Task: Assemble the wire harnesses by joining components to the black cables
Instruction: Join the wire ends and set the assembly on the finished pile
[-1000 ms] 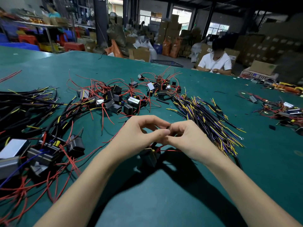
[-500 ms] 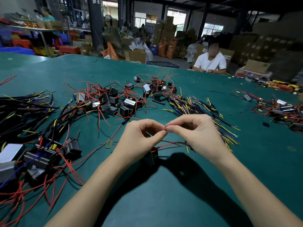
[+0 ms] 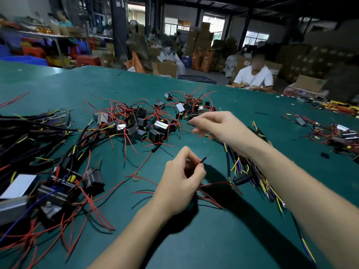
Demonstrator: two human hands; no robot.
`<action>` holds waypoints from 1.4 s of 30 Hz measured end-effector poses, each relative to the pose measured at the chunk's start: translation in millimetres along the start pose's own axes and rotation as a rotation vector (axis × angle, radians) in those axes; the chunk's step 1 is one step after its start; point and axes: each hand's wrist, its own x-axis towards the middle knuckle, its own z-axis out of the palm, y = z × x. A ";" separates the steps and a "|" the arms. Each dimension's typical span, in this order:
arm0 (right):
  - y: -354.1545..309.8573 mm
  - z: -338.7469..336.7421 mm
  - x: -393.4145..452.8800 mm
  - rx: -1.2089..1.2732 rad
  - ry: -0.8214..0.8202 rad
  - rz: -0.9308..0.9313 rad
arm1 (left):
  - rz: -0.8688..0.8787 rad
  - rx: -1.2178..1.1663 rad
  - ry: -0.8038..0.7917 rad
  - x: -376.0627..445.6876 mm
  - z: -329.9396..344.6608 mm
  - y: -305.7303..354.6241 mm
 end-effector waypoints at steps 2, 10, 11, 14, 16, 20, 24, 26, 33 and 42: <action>-4.6 22.4 26.2 -0.263 -0.213 -0.075 | 0.014 0.013 0.038 -0.2 -0.6 -1.8; 10.3 80.3 88.8 -1.096 -0.375 -0.415 | 0.070 -0.008 0.143 0.2 -1.7 -5.9; 11.7 83.3 90.5 -1.133 -0.368 -0.456 | 0.077 -0.006 0.153 0.8 -1.8 -6.3; 13.5 89.7 90.5 -1.255 -0.387 -0.567 | 0.085 -0.004 0.179 2.4 -2.7 -6.6; 11.8 87.9 86.1 -1.165 -0.360 -0.567 | 0.095 -0.006 0.202 2.3 -3.4 -5.6; -2.2 63.3 60.8 -0.179 0.014 -0.280 | 0.094 -0.009 0.251 3.0 -5.7 -5.2; 6.5 23.0 1.0 0.621 0.265 -0.032 | 0.057 -0.006 0.217 2.9 -3.2 -6.6; 23.1 11.3 -36.3 0.710 0.357 0.030 | -0.017 -0.043 0.174 2.4 -1.4 -7.2; 61.4 11.9 -87.4 0.074 0.198 0.126 | -0.094 -0.131 0.115 1.0 -4.3 -2.7; 60.9 24.0 -89.2 -0.281 0.245 -0.158 | -0.075 -0.068 0.073 -0.6 -6.1 4.4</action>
